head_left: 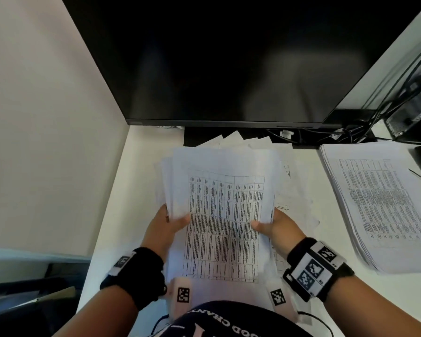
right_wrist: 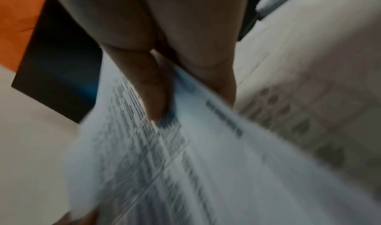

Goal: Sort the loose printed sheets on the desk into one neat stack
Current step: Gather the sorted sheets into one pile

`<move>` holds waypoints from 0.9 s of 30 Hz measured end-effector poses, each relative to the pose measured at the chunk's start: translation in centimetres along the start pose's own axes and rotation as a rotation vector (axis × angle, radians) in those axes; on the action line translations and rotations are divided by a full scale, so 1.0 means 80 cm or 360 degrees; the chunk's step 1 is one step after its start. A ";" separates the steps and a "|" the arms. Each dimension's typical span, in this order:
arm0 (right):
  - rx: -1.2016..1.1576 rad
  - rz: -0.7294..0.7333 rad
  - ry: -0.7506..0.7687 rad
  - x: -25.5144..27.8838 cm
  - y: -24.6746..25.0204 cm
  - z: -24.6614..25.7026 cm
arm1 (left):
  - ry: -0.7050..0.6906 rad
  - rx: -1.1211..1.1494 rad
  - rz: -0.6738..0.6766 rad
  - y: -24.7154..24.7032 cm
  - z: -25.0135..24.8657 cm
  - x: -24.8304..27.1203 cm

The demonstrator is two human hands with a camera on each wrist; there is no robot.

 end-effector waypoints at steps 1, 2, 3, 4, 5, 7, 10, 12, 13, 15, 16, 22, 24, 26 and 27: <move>0.0096 0.0087 -0.0012 0.000 0.006 0.000 | 0.0018 -0.0008 0.0050 0.007 0.002 0.001; 0.0181 0.0157 -0.0023 0.000 0.013 0.002 | 0.0046 0.0014 0.0085 0.013 0.004 0.002; 0.0290 0.0213 -0.0003 -0.006 0.022 -0.001 | 0.0076 0.0071 0.0114 0.019 0.007 0.004; 0.0409 0.0223 0.0026 -0.013 0.030 -0.004 | 0.0118 0.0106 0.0134 0.024 0.010 0.008; 0.0493 0.0188 0.0048 -0.020 0.037 -0.009 | 0.0114 0.0092 0.0138 0.029 0.012 0.014; 0.0424 0.0008 0.0025 -0.032 0.053 -0.021 | 0.0058 -0.0033 0.0126 0.036 0.011 0.031; 0.0132 -0.0284 0.0023 -0.048 0.058 -0.025 | 0.0096 -0.0490 0.0196 0.025 0.009 0.054; 0.0191 -0.0330 0.0055 -0.061 0.053 -0.028 | 0.0354 -0.1137 0.0335 0.026 -0.016 0.076; 0.0200 -0.0283 0.0037 -0.068 0.044 -0.025 | 0.0579 -0.1437 0.0378 0.022 -0.018 0.072; 0.0507 -0.0102 0.0072 -0.075 0.025 -0.016 | 0.0270 -0.1155 0.0357 0.039 0.030 0.055; 0.0666 -0.0065 0.0053 -0.078 0.014 -0.010 | 0.0053 -0.0788 0.0332 0.050 0.049 0.043; 0.1306 -0.0028 0.0075 -0.109 0.018 -0.012 | 0.0003 0.0010 0.0336 0.039 0.031 0.033; 0.1394 -0.0080 -0.0051 -0.109 0.037 -0.006 | -0.0002 -0.0024 0.0327 0.039 0.028 0.034; 0.1471 -0.0335 -0.0045 -0.116 0.040 0.006 | -0.0006 -0.0006 0.0289 0.043 0.029 0.035; 0.1507 -0.0352 0.0002 -0.114 0.041 0.012 | -0.0006 0.0013 0.0286 0.043 0.027 0.038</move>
Point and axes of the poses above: each hand's wrist, its own x-axis away from the middle knuckle, its own y-axis out of the back of the hand, z = x × y, the point moved 1 cm from there along -x, towards the middle knuckle, and after that the axes turned 6 degrees about x, right-handed, at the moved point
